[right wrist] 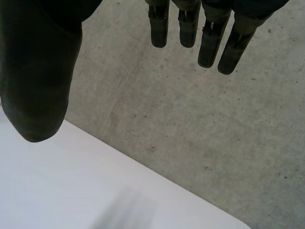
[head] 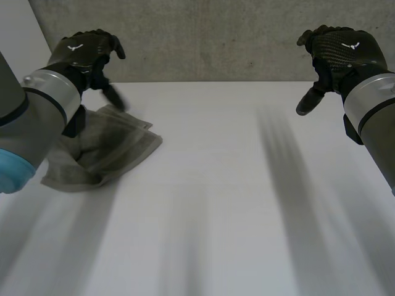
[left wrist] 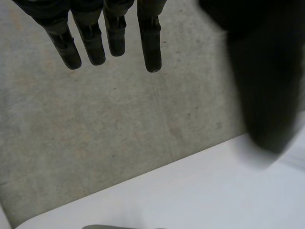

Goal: Fold the towel.

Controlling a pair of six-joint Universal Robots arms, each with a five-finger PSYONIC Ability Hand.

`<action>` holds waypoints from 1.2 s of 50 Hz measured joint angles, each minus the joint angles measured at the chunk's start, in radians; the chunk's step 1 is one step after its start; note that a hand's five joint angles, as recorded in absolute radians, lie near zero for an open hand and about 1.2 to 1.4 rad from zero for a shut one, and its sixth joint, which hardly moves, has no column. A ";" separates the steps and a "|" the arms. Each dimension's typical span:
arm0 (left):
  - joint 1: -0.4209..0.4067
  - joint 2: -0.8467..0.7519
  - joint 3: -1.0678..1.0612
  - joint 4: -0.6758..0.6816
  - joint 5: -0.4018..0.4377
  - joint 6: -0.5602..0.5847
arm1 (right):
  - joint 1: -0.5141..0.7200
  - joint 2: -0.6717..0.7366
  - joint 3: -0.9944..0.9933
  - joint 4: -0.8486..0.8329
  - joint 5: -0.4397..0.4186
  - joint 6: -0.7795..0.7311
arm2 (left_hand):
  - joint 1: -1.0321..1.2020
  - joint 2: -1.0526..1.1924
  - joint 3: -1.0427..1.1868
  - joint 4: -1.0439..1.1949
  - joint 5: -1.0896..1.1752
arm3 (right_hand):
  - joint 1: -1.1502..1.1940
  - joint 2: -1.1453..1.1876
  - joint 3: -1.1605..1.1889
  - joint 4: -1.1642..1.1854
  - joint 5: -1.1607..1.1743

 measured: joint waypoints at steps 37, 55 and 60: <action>0.169 -0.222 0.063 0.149 0.048 0.082 | 0.015 0.013 0.015 -0.002 -0.014 -0.003 | 0.000 0.000 0.000 -0.002 -0.002 | 0.000 0.000 0.000 0.000 0.000; 0.347 -0.545 0.193 0.263 0.077 0.316 | 0.016 0.053 0.021 -0.002 -0.056 -0.005 | 0.000 0.000 0.000 -0.002 -0.002 | 0.000 0.000 0.000 0.000 0.000; 0.380 -0.602 0.228 0.266 0.073 0.347 | 0.017 0.068 0.022 -0.001 -0.055 -0.006 | 0.000 0.000 0.000 -0.002 -0.002 | 0.000 0.000 0.000 0.000 0.000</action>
